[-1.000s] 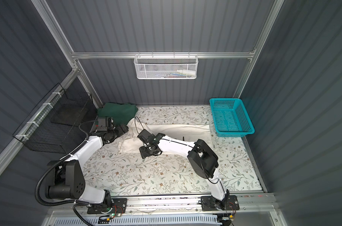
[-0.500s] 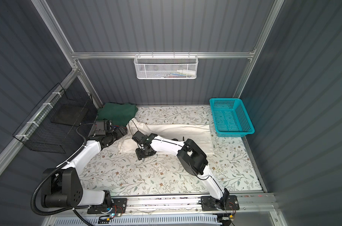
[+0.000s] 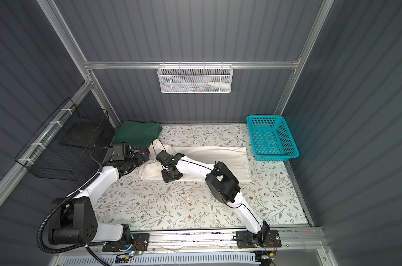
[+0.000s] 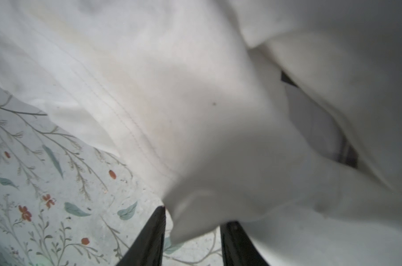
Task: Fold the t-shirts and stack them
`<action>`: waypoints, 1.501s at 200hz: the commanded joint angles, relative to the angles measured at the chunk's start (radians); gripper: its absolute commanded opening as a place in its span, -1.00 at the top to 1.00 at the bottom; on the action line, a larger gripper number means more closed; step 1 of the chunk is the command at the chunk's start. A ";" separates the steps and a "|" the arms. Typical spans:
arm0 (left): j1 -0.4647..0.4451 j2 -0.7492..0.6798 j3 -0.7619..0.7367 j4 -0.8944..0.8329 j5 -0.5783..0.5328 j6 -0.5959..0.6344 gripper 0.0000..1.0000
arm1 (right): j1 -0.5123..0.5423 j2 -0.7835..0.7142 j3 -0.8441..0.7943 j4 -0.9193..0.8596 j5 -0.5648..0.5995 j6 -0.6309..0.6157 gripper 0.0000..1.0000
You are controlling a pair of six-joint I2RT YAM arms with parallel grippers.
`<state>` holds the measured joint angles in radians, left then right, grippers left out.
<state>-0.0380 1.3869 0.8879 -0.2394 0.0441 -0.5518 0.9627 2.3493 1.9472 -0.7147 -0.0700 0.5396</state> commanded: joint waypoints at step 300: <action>0.006 0.080 -0.036 0.068 0.153 0.048 -0.54 | -0.163 0.113 0.272 -0.057 0.053 0.137 0.91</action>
<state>-0.0372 1.4590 0.8684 -0.1783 0.1619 -0.5152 0.8131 2.4405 2.1906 -0.7395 -0.0380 0.6563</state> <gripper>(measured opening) 0.778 0.051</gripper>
